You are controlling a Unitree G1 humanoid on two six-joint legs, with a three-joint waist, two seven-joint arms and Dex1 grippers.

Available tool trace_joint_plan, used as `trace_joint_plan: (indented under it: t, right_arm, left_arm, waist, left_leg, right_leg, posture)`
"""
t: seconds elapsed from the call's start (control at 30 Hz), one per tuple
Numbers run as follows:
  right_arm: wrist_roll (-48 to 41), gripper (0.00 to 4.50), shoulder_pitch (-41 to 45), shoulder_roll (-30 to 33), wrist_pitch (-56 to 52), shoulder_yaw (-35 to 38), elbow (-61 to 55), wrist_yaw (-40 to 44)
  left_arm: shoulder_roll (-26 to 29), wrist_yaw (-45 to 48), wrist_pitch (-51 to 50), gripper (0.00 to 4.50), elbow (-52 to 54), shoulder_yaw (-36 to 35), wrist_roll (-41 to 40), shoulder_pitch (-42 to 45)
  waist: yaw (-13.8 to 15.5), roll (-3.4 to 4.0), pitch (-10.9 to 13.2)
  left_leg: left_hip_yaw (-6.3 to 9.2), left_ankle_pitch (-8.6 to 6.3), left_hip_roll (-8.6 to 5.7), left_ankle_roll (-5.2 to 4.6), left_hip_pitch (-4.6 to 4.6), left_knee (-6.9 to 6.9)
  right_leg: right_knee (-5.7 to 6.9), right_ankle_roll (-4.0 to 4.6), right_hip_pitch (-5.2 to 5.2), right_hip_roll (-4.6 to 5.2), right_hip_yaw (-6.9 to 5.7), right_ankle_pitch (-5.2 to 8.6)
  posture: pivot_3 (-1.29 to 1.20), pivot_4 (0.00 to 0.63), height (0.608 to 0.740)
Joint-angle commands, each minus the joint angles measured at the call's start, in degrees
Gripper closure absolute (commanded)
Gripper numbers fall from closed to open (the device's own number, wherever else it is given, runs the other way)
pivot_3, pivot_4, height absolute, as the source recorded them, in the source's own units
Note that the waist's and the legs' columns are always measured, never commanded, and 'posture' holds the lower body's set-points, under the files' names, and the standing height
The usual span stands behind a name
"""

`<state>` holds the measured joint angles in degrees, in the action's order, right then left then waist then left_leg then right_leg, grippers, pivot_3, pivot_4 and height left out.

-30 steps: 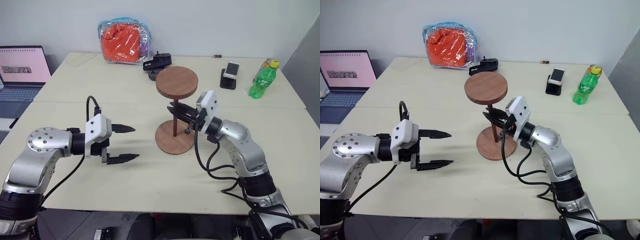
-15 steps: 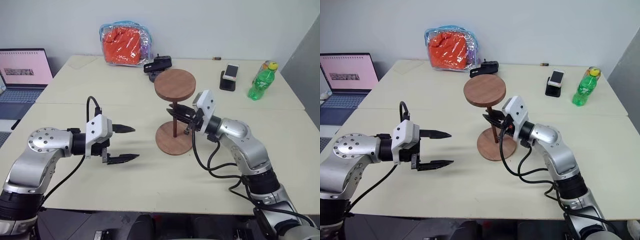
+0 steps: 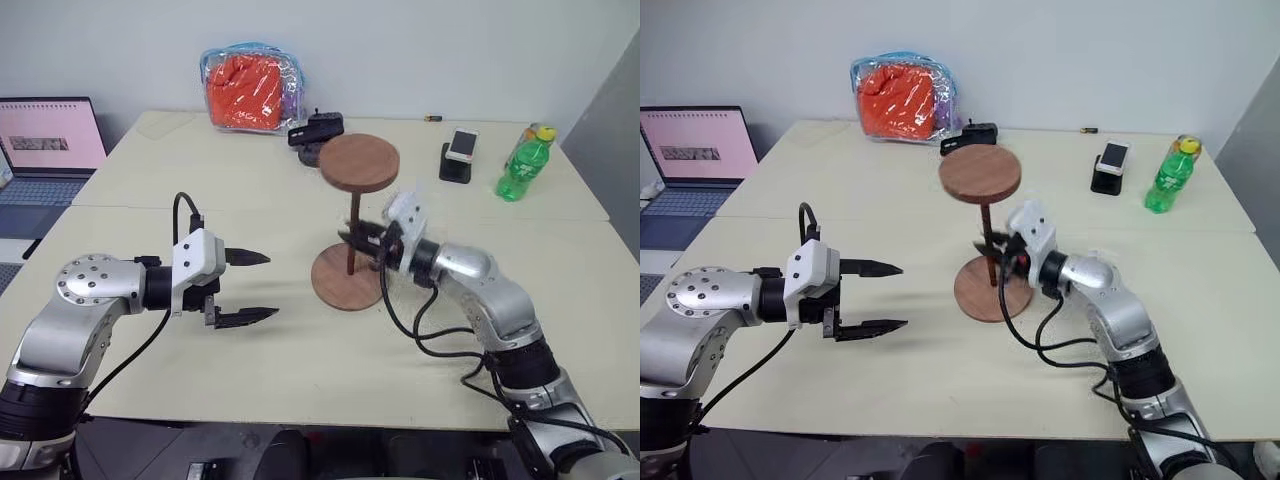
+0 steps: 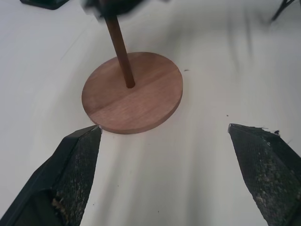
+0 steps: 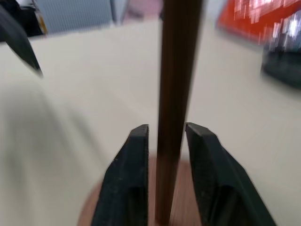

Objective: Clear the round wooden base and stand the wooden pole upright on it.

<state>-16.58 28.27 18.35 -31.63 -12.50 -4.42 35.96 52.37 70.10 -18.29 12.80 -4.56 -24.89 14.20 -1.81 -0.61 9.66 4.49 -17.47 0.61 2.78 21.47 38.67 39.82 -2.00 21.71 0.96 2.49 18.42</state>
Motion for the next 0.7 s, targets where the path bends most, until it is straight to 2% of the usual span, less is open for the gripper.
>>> trace_joint_plan:
  t: [0.03, 0.07, 0.13, 0.3, 0.53, 0.63, 0.7]
  right_arm:
    - [-1.1, 2.23, 1.8, -0.2, -0.7, 1.8, -3.8, 0.1]
    - [-1.2, 1.87, 1.7, -0.1, -0.9, 1.8, -4.2, 0.3]
    - [-1.7, 1.46, 1.2, 0.4, -1.7, 1.4, -5.5, 1.3]
    - [-1.9, 0.09, -0.2, 1.8, -3.0, 0.3, -8.5, 3.3]
    - [-2.1, 0.03, -1.9, 6.9, -4.4, 1.9, -13.0, 6.4]
    - [-3.8, 0.03, -5.1, 14.2, -4.3, 5.4, -17.3, 10.7]
    - [-6.9, 0.03, -8.9, 20.8, -3.7, 11.4, -20.8, 15.3]
  left_arm:
    - [-0.1, -0.2, 1.0, 0.0, 0.7, -0.2, 0.1, 0.9]
    - [-0.1, -0.2, 1.0, 0.0, 0.7, -0.2, 0.1, 0.9]
    - [-0.1, -0.1, 1.1, 0.0, 0.6, -0.2, 0.2, 1.0]
    - [-0.9, -0.7, 1.4, 0.0, 0.8, -0.1, 0.1, 1.8]
    - [-1.8, -3.2, -0.8, 0.0, 0.7, -0.7, 0.0, 3.6]
    - [0.1, -5.3, -3.6, 0.0, 0.8, 0.2, 2.4, 4.3]
    - [2.1, -5.5, -3.7, 0.0, 0.5, -0.1, 4.2, 3.7]
  waist:
    - [-0.2, 0.04, 0.0]
    - [-0.3, 0.04, 0.0]
    - [-0.5, 0.04, 0.0]
    - [-0.5, 0.05, 0.0]
    - [-0.1, 0.05, 0.0]
    - [0.0, 0.04, 0.0]
    - [0.2, 0.03, 0.1]
  left_leg:
    - [-0.04, 0.0, 0.0, 0.0, 0.3, 0.06]
    - [-0.02, 0.01, 0.04, 0.02, 0.57, 0.08]
    - [0.01, 0.01, 0.09, 0.02, 0.6, 0.04]
    - [0.07, 0.0, 0.1, 0.01, 0.59, -0.02]
    - [0.06, 0.0, 0.05, 0.01, 0.6, 0.03]
    - [0.06, 0.0, 0.05, 0.0, 0.61, 0.03]
    - [0.07, 0.0, 0.01, 0.0, 0.63, 0.05]
  right_leg:
    - [0.11, 0.0, 0.35, 0.0, 0.03, 0.0]
    - [0.14, 0.0, 0.6, 0.02, 0.02, 0.0]
    - [0.08, 0.0, 0.62, 0.05, -0.03, 0.0]
    - [0.06, 0.02, 0.6, 0.05, -0.07, 0.01]
    - [0.04, 0.02, 0.56, 0.04, -0.07, 0.02]
    - [0.04, 0.02, 0.56, 0.05, -0.07, 0.02]
    - [0.02, 0.01, 0.55, 0.05, -0.09, 0.02]
  posture:
    - [0.0, 0.15, 0.74]
    - [0.0, 0.15, 0.74]
    - [0.0, 0.15, 0.74]
    - [0.0, 0.15, 0.74]
    - [0.0, 0.15, 0.74]
    - [0.0, 0.15, 0.74]
    - [0.0, 0.15, 0.74]
